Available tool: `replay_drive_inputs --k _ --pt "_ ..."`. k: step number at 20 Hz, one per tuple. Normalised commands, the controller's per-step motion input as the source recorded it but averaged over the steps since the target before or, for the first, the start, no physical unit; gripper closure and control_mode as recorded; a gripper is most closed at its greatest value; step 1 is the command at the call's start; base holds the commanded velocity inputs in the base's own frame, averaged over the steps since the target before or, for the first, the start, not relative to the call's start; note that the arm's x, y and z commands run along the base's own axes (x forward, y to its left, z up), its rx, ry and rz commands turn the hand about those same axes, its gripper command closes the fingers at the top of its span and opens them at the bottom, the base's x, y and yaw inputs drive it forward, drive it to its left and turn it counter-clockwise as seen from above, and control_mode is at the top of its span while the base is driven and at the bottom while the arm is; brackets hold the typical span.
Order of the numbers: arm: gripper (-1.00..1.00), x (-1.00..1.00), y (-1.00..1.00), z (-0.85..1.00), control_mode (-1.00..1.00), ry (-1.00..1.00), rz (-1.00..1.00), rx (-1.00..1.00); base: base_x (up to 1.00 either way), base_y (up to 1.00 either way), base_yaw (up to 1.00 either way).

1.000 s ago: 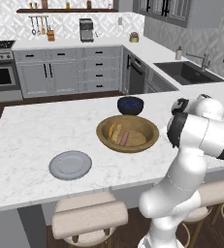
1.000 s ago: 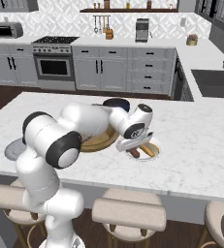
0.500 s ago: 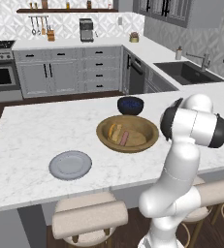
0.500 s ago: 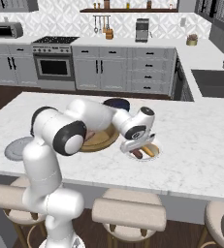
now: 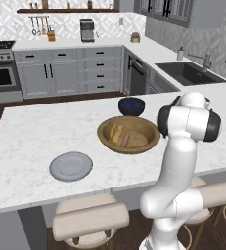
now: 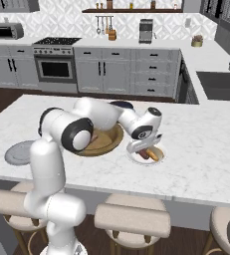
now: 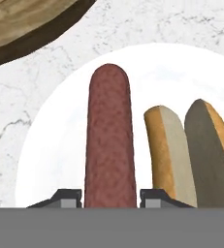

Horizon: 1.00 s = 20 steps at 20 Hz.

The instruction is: Place one bun and one sausage from the bowl on each plate.

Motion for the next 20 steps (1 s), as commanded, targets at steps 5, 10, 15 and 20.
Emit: replay_drive_inputs --k 5,10,15,20 --pt "-1.0 0.06 0.0 -0.06 -1.0 0.0 0.0 0.0 0.0 0.0 0.0" --pt "-1.0 0.0 0.0 0.0 -1.0 0.0 0.0 0.0 0.0 0.0 0.0" --pt "-1.0 -0.04 0.0 0.05 -1.0 0.0 0.0 0.0 0.0 0.0 0.0" --pt "-1.0 -0.25 0.0 0.34 -1.0 0.01 -0.03 0.0 0.0 0.0 0.0"
